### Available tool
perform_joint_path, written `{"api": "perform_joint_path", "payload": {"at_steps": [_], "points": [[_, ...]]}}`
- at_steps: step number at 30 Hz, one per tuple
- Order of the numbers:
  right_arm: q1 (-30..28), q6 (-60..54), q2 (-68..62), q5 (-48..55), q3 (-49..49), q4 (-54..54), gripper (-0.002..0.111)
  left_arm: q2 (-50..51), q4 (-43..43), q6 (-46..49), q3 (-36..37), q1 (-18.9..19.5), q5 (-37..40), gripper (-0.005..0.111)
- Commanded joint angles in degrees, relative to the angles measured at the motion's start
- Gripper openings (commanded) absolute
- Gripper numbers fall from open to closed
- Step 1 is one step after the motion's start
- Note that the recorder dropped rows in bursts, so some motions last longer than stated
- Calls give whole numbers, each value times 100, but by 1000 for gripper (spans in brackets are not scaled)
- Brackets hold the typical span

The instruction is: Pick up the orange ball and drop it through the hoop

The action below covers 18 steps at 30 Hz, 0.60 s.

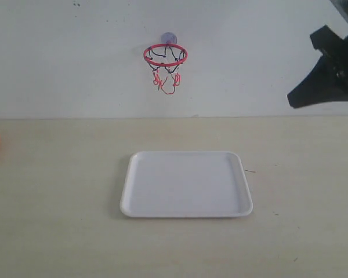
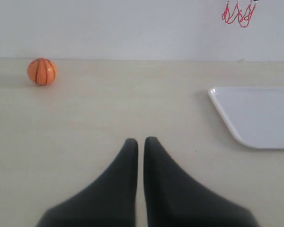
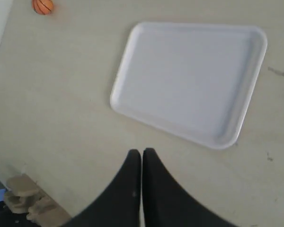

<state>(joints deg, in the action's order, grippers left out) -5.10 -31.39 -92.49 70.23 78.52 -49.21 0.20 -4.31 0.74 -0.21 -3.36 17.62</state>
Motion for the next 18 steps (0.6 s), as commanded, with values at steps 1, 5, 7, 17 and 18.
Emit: {"api": "perform_joint_path", "payload": {"at_steps": [1,5,7,17,18], "points": [[10,56,91,-26,-489,41,0,-20,-62,18,21,10,-12,4],[10,56,91,-26,-531,25,0,-20,-62,18,21,10,-12,4],[10,56,91,-26,-531,19,0,-20,-62,18,21,10,-12,4],[10,56,402,-448,-531,30,0,-20,-62,18,21,10,-12,4],[10,56,555,-625,-531,30,0,-20,-62,18,21,10,-12,4]]}}
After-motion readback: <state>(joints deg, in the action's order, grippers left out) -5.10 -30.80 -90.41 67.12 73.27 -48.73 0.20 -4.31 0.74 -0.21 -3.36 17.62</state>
